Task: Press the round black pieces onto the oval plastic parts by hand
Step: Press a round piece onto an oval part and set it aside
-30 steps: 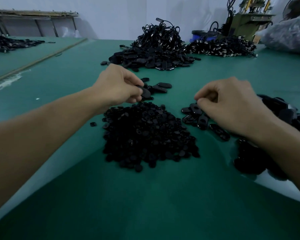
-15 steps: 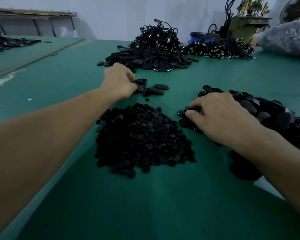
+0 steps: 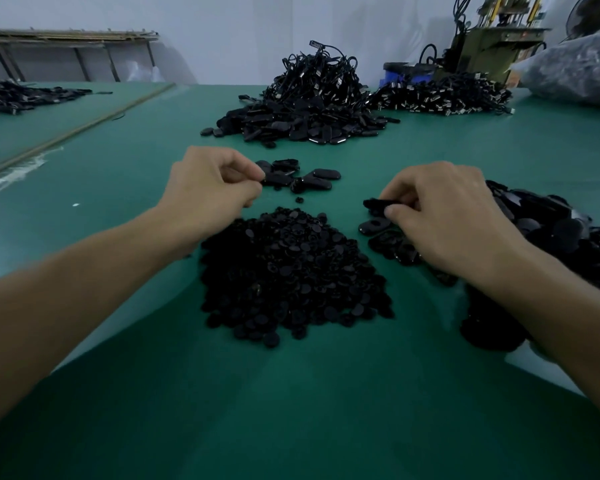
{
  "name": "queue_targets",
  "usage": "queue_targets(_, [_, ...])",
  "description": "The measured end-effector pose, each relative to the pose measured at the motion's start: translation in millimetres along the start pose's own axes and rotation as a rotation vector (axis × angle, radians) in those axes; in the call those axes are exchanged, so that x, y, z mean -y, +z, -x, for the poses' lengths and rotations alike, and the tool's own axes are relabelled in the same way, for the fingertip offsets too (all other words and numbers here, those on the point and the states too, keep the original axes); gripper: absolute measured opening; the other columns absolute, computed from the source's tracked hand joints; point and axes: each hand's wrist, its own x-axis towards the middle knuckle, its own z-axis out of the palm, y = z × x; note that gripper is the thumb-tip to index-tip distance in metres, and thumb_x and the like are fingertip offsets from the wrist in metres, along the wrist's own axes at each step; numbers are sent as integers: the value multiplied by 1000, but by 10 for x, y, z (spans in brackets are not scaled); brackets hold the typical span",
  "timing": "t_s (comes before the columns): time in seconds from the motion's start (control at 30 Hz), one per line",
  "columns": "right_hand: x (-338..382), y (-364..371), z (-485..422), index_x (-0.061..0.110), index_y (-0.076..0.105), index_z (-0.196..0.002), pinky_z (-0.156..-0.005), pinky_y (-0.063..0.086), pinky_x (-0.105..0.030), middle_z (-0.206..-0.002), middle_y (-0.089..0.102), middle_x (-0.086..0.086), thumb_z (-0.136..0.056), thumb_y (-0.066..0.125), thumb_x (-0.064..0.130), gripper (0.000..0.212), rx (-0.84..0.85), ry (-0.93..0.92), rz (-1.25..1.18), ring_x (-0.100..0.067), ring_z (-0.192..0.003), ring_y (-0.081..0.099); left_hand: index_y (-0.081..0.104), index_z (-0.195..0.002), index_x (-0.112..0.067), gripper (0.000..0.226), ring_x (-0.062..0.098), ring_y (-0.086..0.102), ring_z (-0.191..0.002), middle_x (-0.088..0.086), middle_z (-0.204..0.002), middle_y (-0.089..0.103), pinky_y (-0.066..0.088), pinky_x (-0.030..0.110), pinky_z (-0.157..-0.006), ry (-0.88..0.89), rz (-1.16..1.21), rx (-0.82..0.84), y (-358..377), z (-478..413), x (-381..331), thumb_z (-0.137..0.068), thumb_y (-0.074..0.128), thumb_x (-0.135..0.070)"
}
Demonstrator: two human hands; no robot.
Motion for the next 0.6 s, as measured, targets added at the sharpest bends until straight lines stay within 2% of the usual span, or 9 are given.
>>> queue_targets(0.07, [17, -26, 5, 28, 71, -99, -86, 55, -38, -100, 67, 1, -95, 67, 25, 7, -37, -40, -48, -17, -90, 64, 74, -83, -25, 13, 3, 66, -65, -3, -71, 74, 53, 19, -60, 34, 81, 16, 8, 137, -76, -88, 74, -12])
queue_targets(0.17, [96, -43, 54, 35, 69, -92, -65, 52, -13, -83, 68, 14, -95, 68, 23, 12, 13, -75, -274, -3, -75, 66, 76, -87, -26, 4, 4, 65, -66, -1, -77, 75, 55, 18, -61, 104, 198, 60, 35, 316, -208, -88, 76, -22])
queue_targets(0.2, [131, -41, 74, 36, 71, -91, -58, 51, -13, -78, 71, 11, -94, 68, 22, 15, 51, -84, -364, -5, -72, 68, 77, -90, -26, 2, 5, 66, -68, -2, -78, 76, 55, 19, -64, 137, 211, 83, 43, 364, -245, -87, 76, -26])
queue_targets(0.27, [204, -35, 104, 37, 73, -93, -63, 56, -25, -77, 74, 3, -95, 68, 17, 21, 126, -113, -518, -15, -73, 71, 77, -94, -25, 9, 2, 67, -71, -7, -79, 76, 55, 16, -67, 191, 224, 144, 61, 455, -286, -86, 78, -29])
queue_targets(0.3, [238, -31, 114, 37, 73, -95, -64, 56, -27, -80, 75, 0, -95, 67, 14, 24, 162, -133, -590, -16, -74, 71, 76, -95, -24, 10, 2, 69, -73, -8, -81, 77, 56, 17, -70, 206, 231, 179, 70, 494, -291, -86, 79, -26])
queue_targets(0.37, [289, -11, 132, 30, 72, -100, -62, 54, -19, -82, 76, -2, -95, 65, 6, 25, 226, -161, -732, -11, -72, 71, 75, -94, -21, 10, 6, 72, -76, -7, -83, 78, 60, 25, -78, 219, 225, 218, 87, 552, -278, -85, 79, -20])
queue_targets(0.43, [312, 8, 146, 23, 68, -104, -63, 52, -16, -81, 76, -1, -95, 65, 4, 21, 254, -148, -805, -7, -73, 71, 75, -90, -22, 8, 10, 71, -74, -4, -81, 78, 59, 34, -80, 224, 213, 208, 90, 571, -257, -86, 78, -16])
queue_targets(0.5, [305, 36, 159, 23, 64, -103, -65, 53, -17, -81, 76, 3, -95, 66, 10, 16, 230, -123, -770, -6, -74, 71, 75, -88, -24, 9, 9, 68, -68, -3, -78, 77, 58, 34, -73, 230, 210, 182, 69, 566, -239, -86, 78, -16])
queue_targets(0.6, [250, 59, 159, 29, 66, -95, -67, 49, -13, -77, 72, 11, -90, 71, 28, 7, 168, -170, -437, 2, -72, 66, 75, -89, -30, 11, 4, 62, -60, -5, -72, 74, 52, 23, -64, 230, 196, 138, 38, 548, -217, -83, 78, -23])
